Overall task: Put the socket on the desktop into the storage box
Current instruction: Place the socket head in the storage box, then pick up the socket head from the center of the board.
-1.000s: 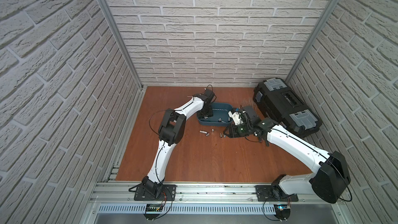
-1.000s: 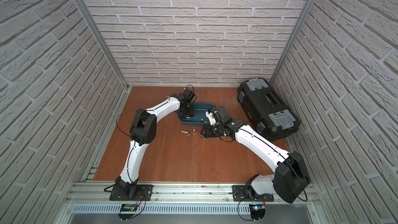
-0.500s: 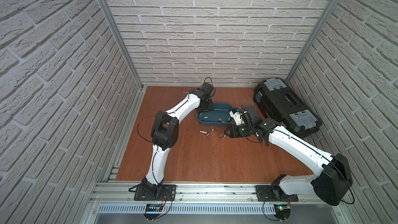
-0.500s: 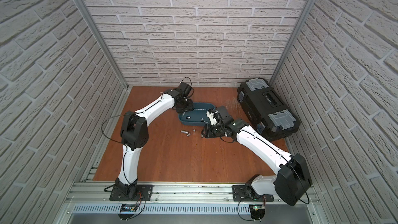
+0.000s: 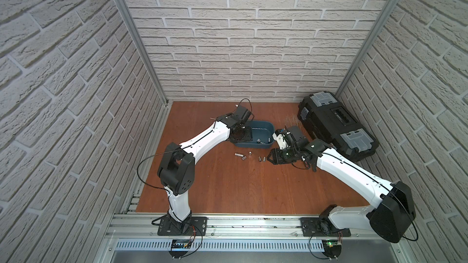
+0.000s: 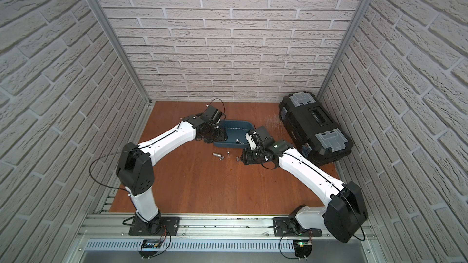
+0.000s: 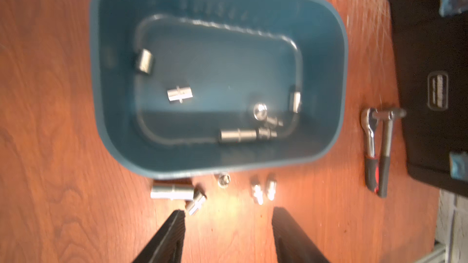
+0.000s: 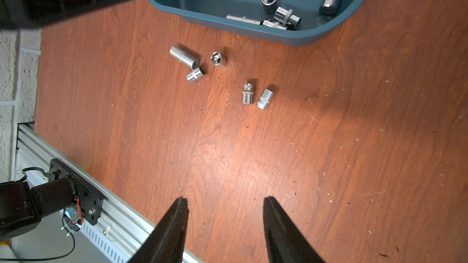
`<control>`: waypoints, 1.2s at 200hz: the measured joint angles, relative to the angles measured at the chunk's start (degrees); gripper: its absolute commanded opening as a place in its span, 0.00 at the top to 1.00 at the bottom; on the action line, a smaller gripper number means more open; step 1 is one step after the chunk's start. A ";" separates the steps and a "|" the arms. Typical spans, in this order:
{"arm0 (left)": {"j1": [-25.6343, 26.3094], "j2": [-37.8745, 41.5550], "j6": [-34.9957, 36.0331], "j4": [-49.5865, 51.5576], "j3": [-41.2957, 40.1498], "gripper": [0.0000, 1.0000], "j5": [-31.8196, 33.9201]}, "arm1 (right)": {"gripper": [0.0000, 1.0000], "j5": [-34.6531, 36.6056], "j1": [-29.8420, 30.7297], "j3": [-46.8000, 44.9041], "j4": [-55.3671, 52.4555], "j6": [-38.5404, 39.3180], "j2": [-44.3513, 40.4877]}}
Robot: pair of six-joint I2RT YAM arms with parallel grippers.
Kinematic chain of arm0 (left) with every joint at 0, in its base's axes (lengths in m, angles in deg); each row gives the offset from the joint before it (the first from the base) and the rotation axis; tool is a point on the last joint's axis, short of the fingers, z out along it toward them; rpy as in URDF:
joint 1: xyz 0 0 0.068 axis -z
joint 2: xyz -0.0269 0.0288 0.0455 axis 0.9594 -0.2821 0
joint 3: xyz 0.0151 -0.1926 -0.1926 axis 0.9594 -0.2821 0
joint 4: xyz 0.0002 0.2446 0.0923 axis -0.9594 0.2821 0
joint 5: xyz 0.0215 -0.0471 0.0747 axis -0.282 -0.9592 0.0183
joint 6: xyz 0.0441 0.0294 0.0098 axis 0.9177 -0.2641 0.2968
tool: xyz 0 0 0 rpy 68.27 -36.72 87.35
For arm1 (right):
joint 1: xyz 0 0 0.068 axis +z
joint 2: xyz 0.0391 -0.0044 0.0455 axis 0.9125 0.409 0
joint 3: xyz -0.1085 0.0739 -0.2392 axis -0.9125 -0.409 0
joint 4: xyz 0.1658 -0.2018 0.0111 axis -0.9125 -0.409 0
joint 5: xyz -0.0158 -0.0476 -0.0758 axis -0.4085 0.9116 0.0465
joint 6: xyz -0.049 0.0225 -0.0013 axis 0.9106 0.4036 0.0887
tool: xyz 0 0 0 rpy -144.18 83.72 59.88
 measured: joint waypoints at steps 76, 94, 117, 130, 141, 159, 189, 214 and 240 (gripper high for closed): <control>2.29 13.77 -2.27 -7.15 -20.11 0.39 -2.19 | 0.47 4.81 4.37 2.19 -2.19 -0.20 3.85; 2.73 16.39 -3.30 -8.61 -23.30 0.39 -2.25 | 0.47 5.66 5.29 2.99 -2.58 -0.44 5.55; 3.34 19.30 -4.57 -10.47 -27.21 0.39 -2.36 | 0.47 6.88 6.03 4.48 -2.86 -0.74 7.91; 3.56 20.79 -5.40 -11.17 -29.11 0.39 -2.34 | 0.47 7.58 6.25 5.11 -2.86 -1.09 9.35; 3.82 21.88 -5.95 -11.39 -30.36 0.39 -2.29 | 0.47 8.11 6.27 5.53 -2.95 -1.36 10.51; 4.17 23.45 -6.73 -11.67 -31.71 0.38 -2.14 | 0.47 9.09 6.27 6.60 -3.08 -1.79 12.61; 4.87 25.53 -7.76 -12.94 -33.31 0.38 -2.03 | 0.48 10.73 6.27 9.16 -3.15 -2.32 16.39; 5.57 26.34 -8.57 -14.25 -34.47 0.38 -1.86 | 0.50 12.00 6.27 11.43 -3.13 -2.99 19.89; 6.38 26.60 -9.49 -15.02 -35.43 0.38 -1.64 | 0.52 12.96 5.81 12.68 -3.04 -3.74 23.15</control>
